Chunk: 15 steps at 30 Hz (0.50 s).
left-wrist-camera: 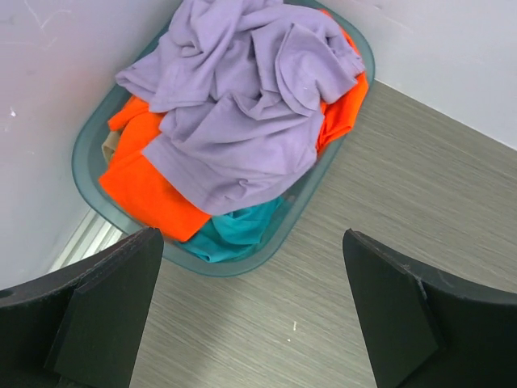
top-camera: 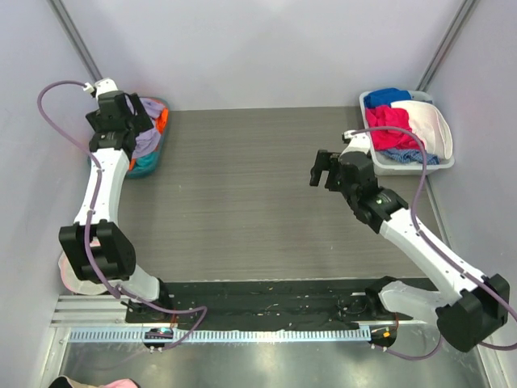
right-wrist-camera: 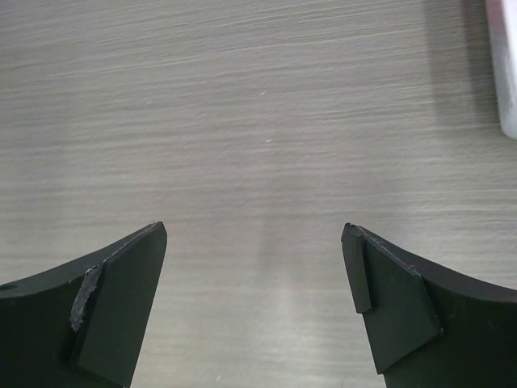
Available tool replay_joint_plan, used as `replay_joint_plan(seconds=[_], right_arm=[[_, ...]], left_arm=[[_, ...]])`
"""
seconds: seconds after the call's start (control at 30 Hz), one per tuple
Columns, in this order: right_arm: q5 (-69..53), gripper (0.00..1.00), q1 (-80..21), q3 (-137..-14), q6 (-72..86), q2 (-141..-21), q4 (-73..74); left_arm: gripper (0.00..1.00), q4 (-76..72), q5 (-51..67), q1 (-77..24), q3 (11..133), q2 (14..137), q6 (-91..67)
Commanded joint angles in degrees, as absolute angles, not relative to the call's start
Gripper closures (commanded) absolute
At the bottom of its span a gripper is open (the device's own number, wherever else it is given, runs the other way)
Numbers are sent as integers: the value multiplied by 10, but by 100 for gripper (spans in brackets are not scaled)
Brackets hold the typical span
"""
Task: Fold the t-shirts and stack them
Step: Grab the tshirt from the pile
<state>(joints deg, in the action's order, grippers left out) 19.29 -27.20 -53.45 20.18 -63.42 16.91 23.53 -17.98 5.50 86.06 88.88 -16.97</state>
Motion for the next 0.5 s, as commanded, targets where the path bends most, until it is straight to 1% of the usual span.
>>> replay_joint_plan(seconds=[0.0, 0.23, 0.47], right_arm=[[222, 0, -306, -537, 234, -571, 227], [223, 0, -310, -533, 237, -523, 279], [216, 0, -309, -518, 240, -526, 275]], left_arm=[[0, 238, -184, 66, 879, 909, -163], [1, 169, -203, 66, 872, 968, -181], [2, 136, -222, 68, 895, 1025, -155]])
